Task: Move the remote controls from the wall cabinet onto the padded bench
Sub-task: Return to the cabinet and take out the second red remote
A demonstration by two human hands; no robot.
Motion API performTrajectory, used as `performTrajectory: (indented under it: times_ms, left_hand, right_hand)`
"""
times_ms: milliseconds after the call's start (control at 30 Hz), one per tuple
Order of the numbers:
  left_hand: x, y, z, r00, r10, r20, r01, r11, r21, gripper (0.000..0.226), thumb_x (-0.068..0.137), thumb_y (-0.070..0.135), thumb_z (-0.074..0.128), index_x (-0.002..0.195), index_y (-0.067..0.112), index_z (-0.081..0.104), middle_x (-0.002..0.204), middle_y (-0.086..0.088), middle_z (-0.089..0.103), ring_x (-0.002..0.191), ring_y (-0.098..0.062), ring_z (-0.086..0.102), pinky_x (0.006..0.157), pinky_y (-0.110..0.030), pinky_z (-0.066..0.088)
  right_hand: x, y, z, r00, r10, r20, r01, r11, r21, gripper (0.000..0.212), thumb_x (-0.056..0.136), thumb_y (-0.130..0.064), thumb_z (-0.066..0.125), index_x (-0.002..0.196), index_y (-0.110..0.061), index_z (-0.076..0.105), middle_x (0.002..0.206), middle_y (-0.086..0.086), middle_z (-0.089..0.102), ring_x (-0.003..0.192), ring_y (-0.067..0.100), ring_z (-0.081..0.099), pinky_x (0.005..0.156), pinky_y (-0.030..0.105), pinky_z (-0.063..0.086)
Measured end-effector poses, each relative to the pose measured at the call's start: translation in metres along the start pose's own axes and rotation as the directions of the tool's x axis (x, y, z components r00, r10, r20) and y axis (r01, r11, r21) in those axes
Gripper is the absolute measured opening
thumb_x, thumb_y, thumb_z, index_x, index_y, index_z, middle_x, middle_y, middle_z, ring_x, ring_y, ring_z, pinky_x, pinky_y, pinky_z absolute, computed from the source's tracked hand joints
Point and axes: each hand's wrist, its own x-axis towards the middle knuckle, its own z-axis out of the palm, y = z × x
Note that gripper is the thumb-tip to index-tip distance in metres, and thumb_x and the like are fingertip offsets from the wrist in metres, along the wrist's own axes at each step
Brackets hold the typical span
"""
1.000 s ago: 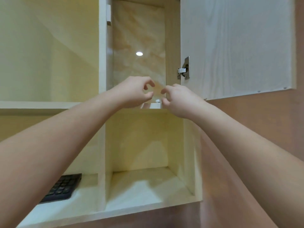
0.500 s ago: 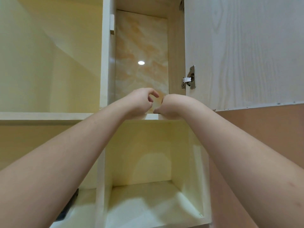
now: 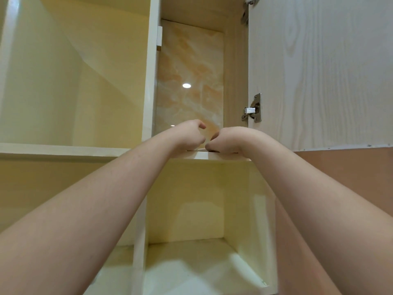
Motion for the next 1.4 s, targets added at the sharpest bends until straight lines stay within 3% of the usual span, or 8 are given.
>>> performTrajectory:
  times_ms: [167,267,467,567,800,1033,1200,1400]
  left_hand:
    - [0.0,-0.002,0.001,0.999,-0.046,-0.011,0.045,0.993,-0.113,0.046,0.096,0.032,0.042,0.142,0.024,0.04,0.123,-0.009,0.058,0.103,-0.025,0.06,0.089,-0.042,0.053]
    - [0.002,-0.002,-0.001,0.991,-0.129,0.045,0.136,0.967,-0.217,0.059,0.097,0.055,0.031,0.145,0.021,0.036,0.133,-0.008,0.052,0.114,-0.024,0.053,0.09,-0.037,0.049]
    - [0.005,0.0,-0.002,0.965,-0.257,0.051,0.261,0.926,-0.271,0.076,0.092,0.067,0.018,0.139,0.014,0.045,0.109,-0.013,0.059,0.105,-0.028,0.059,0.1,-0.041,0.045]
    - [0.005,0.003,-0.002,0.958,-0.279,0.068,0.288,0.934,-0.211,0.077,0.093,0.066,0.014,0.144,0.014,0.039,0.111,-0.017,0.058,0.106,-0.029,0.058,0.103,-0.042,0.042]
    - [0.006,0.002,0.003,0.969,-0.233,0.079,0.242,0.962,-0.124,0.075,0.094,0.064,0.016,0.138,0.011,0.045,0.129,-0.016,0.056,0.119,-0.032,0.053,0.106,-0.044,0.039]
    - [-0.001,0.001,-0.002,0.993,-0.116,0.001,0.106,0.91,-0.402,0.047,0.097,0.057,0.032,0.109,0.023,0.061,0.106,-0.009,0.064,0.084,-0.022,0.057,0.093,-0.037,0.047]
    - [-0.02,0.006,-0.01,0.985,-0.01,-0.172,-0.077,0.867,-0.493,0.035,0.077,0.059,0.045,0.088,0.034,0.068,0.1,-0.004,0.069,0.1,-0.025,0.065,0.096,-0.048,0.05]
    - [-0.04,0.02,-0.013,0.999,0.047,-0.028,-0.054,0.809,-0.585,0.035,0.099,0.032,0.045,0.129,0.017,0.055,0.105,-0.006,0.062,0.093,-0.015,0.063,0.083,-0.028,0.054]
  right_hand:
    - [-0.007,0.0,-0.003,0.999,0.011,0.031,-0.012,0.999,0.047,0.052,0.09,-0.04,0.046,0.136,-0.015,0.047,0.135,0.009,0.052,0.119,0.028,0.051,0.097,0.035,0.043]
    - [-0.012,-0.003,-0.004,0.997,0.016,0.071,-0.012,0.998,-0.056,0.051,0.098,-0.044,0.036,0.134,-0.01,0.048,0.134,0.012,0.052,0.12,0.029,0.049,0.089,0.032,0.038]
    - [-0.01,-0.004,0.0,1.0,0.005,0.0,-0.005,1.0,-0.028,0.043,0.096,-0.042,0.045,0.116,-0.007,0.058,0.109,0.011,0.059,0.092,0.029,0.049,0.076,0.032,0.038]
    - [-0.007,0.003,0.001,0.998,0.002,-0.065,0.008,0.99,0.143,0.038,0.089,-0.042,0.057,0.104,-0.006,0.059,0.117,0.012,0.064,0.087,0.028,0.054,0.075,0.032,0.044]
    - [-0.023,0.013,-0.004,0.992,0.008,-0.128,0.026,0.963,0.266,0.057,0.083,-0.043,0.064,0.125,-0.005,0.055,0.124,0.01,0.06,0.11,0.025,0.06,0.089,0.034,0.049]
    - [-0.038,0.019,-0.016,0.978,0.041,-0.205,0.017,0.961,0.275,0.038,0.078,-0.044,0.068,0.075,-0.009,0.054,0.064,0.001,0.045,0.057,0.017,0.044,0.048,0.026,0.032]
    - [-0.051,0.025,-0.024,0.959,0.023,-0.281,0.063,0.954,0.292,0.051,0.071,-0.046,0.071,0.105,-0.009,0.063,0.095,0.005,0.068,0.072,0.017,0.057,0.061,0.028,0.047]
    - [-0.076,0.034,-0.028,0.947,0.007,-0.321,0.091,0.953,0.29,0.052,0.071,-0.046,0.071,0.109,-0.013,0.061,0.1,0.002,0.065,0.084,0.018,0.067,0.065,0.029,0.055]
